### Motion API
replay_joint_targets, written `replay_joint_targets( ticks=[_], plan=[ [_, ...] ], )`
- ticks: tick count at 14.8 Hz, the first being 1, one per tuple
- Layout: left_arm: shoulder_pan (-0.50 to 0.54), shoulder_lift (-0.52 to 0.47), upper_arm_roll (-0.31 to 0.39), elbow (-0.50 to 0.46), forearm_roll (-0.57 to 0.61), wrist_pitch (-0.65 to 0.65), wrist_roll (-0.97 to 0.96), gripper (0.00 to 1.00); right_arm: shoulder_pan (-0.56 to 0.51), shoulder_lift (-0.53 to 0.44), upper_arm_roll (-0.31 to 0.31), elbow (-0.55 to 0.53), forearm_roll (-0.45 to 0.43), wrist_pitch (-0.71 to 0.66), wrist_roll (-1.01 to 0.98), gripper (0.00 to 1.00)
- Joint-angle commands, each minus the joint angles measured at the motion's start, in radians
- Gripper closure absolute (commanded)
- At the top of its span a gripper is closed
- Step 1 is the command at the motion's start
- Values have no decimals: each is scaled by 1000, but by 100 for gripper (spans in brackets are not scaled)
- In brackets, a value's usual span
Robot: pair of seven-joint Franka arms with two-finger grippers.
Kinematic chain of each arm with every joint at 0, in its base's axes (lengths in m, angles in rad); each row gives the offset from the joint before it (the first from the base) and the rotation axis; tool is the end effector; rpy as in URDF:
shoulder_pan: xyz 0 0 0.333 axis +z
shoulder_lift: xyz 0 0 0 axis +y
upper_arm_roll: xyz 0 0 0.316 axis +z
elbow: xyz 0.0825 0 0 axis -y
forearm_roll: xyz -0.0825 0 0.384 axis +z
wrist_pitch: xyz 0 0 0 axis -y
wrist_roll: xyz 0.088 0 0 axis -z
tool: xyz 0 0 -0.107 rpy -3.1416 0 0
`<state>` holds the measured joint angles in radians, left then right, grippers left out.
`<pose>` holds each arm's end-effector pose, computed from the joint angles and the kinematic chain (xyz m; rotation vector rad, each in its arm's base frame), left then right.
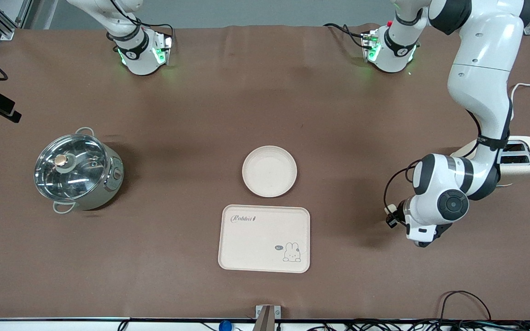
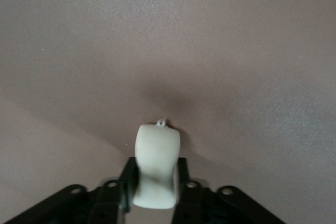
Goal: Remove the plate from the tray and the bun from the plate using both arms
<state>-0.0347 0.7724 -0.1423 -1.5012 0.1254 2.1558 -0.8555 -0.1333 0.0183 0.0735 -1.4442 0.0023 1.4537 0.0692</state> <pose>0.6940 -0.1035 0.2038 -2.9294 -0.9675 0.1464 0.5472 -0.0329 0.6632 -3.1315 0.2019 0.0138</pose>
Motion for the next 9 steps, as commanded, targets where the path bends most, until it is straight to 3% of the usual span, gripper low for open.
replay_joint_targets(
  ticks=[1,4,9],
  plan=[
    [9,-36,-17,10,20,-16,-20,0,32,-21,-12,-38,-10,8,0,0],
    [12,-172,-19,10,23,-91,-2,0,21,-23,-18,-38,-10,5,-3,0],
    [25,-465,-17,16,13,-311,253,0,38,-21,-11,-35,-10,33,4,0]
  ],
)
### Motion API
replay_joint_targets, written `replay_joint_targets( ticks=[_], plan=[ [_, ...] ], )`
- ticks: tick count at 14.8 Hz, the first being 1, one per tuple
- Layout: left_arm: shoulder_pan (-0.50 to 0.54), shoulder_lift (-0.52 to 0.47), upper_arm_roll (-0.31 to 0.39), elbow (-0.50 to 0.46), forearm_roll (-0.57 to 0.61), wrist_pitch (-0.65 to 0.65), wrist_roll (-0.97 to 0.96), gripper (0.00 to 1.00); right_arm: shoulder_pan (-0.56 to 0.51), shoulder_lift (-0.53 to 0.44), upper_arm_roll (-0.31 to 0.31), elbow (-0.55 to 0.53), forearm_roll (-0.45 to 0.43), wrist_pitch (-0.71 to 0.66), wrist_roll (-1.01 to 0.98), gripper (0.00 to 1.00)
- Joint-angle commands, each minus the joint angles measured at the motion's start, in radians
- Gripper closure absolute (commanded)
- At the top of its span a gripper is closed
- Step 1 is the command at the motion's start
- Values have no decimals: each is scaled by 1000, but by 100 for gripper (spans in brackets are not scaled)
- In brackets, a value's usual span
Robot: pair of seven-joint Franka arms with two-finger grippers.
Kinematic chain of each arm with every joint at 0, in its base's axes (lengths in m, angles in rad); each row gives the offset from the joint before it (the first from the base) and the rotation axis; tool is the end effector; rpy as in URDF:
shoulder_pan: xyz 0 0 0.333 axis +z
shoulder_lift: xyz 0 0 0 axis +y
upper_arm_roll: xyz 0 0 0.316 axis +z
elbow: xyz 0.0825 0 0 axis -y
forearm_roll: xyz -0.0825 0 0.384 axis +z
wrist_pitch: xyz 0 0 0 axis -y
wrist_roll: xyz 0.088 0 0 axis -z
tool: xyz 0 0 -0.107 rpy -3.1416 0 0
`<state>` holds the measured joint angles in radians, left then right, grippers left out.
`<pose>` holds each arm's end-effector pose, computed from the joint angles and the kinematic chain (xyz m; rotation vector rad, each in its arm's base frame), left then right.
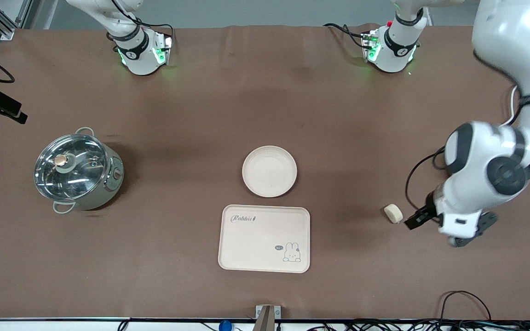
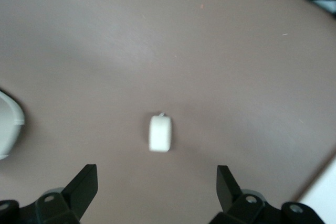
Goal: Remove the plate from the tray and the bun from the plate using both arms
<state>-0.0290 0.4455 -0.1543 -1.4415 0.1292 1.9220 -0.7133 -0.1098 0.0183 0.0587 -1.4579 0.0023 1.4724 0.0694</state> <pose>0.6855 -0.1001 0.4407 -3.0089 -0.7749 -0.0946 0.5496 -0.0282 0.6585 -3.1326 0.1886 0.0060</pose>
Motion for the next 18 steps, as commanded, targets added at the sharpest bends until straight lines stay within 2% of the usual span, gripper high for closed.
replay_joint_targets(
  ticks=[1,4,7,9,12,18],
  plan=[
    [23,-195,-4,-43,6,-125,199,0,28,-21,4,-21,-10,16,7,0],
    [43,-342,-2,-45,-6,-283,458,0,39,-27,4,-30,-10,0,9,0],
    [47,-436,-2,-49,-52,-405,544,0,38,-26,4,-30,-10,9,9,0],
    [46,-481,1,-68,-86,-429,578,0,42,-26,6,-30,-10,6,9,0],
    [35,-582,10,-175,-94,-423,644,0,50,-29,6,-30,-10,2,9,0],
    [43,-582,9,-165,-105,-471,698,0,61,-29,7,-30,-10,2,9,0]
  ],
)
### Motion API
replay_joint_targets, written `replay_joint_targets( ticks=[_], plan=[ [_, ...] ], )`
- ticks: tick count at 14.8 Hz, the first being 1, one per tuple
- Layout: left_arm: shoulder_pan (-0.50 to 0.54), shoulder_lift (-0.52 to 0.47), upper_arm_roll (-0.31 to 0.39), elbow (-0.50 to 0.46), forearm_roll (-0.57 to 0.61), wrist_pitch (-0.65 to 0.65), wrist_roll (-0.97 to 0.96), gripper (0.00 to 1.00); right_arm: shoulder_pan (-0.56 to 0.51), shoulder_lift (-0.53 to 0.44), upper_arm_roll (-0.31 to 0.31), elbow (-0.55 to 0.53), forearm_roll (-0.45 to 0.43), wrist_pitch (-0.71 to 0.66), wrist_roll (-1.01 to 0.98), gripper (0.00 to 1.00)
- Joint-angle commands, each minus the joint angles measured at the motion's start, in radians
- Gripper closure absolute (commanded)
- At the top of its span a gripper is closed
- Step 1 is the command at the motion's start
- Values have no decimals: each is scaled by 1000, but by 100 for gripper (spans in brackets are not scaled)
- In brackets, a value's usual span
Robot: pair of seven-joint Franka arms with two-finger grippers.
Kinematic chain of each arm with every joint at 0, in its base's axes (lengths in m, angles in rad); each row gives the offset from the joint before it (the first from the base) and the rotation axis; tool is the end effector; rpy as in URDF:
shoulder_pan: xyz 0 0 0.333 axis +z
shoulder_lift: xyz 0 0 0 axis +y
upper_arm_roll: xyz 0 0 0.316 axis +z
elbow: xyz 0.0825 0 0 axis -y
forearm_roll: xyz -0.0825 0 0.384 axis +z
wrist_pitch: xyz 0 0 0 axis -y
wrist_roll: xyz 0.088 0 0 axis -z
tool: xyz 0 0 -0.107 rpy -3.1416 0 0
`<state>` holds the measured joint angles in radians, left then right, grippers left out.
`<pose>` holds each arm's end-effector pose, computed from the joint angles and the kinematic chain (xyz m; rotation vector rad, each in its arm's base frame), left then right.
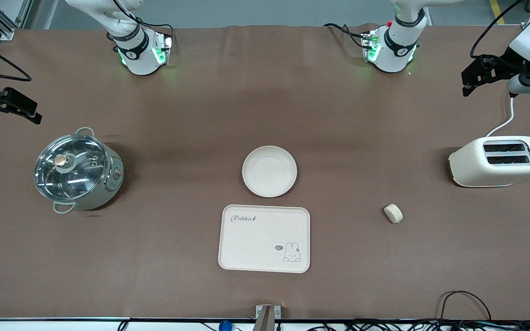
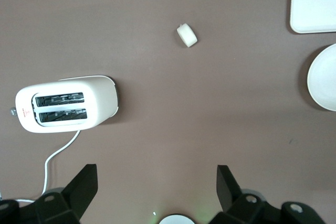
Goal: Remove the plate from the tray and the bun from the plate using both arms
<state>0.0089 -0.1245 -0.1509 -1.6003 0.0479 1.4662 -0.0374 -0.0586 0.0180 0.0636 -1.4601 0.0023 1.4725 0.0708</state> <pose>0.4994 -0.0715 0.6670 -3.0708 0.1515 0.0077 0.5503 0.0026 0.6577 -3.1367 0.1029 0.0089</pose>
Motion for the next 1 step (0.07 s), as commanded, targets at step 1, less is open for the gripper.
replay_joint_targets(
  ticks=[1],
  plan=[
    [8,-9,5,0,-34,-17,21,0,9,-29,2,-28,-10,0,7,0]
  ],
)
